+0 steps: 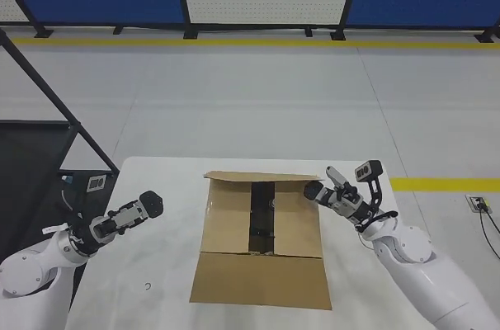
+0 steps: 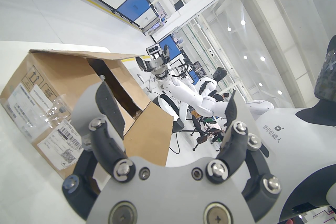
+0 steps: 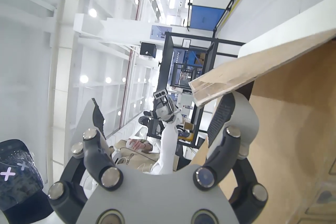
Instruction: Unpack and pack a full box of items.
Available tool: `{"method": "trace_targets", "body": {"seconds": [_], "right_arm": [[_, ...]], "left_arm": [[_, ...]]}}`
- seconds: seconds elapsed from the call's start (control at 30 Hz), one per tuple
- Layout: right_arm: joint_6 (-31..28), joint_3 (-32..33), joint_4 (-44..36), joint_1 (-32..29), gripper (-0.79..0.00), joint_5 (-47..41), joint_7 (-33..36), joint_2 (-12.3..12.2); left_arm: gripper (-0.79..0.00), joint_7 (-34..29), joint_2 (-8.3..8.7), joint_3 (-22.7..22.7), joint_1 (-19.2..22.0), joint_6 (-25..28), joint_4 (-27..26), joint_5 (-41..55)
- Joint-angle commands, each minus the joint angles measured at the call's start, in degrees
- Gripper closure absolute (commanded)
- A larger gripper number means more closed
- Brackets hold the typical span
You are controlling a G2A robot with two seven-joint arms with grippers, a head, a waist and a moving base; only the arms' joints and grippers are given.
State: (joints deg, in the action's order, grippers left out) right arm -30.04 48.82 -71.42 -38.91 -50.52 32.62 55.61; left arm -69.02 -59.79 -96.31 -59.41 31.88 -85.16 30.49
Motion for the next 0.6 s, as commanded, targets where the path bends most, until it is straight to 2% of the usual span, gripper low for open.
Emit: {"method": "trace_targets", "body": {"seconds": [0.0, 0.47, 0.57], "right_arm": [[-1.51, -0.73, 0.79, 0.58, -0.785, 1.81, -1.04, 0.69], [-1.41, -0.66, 0.54, 0.54, -0.785, 1.84, -1.23, 0.72], [1.01, -0.86, -2.54, 1.11, -0.785, 1.38, -2.78, 1.59]], "left_arm": [[-0.785, 0.0, 0.0, 0.0, 0.0, 0.0, 0.0, 0.0], [-0.785, 0.0, 0.0, 0.0, 0.0, 0.0, 0.0, 0.0], [-0.785, 0.0, 0.0, 0.0, 0.0, 0.0, 0.0, 0.0]]}}
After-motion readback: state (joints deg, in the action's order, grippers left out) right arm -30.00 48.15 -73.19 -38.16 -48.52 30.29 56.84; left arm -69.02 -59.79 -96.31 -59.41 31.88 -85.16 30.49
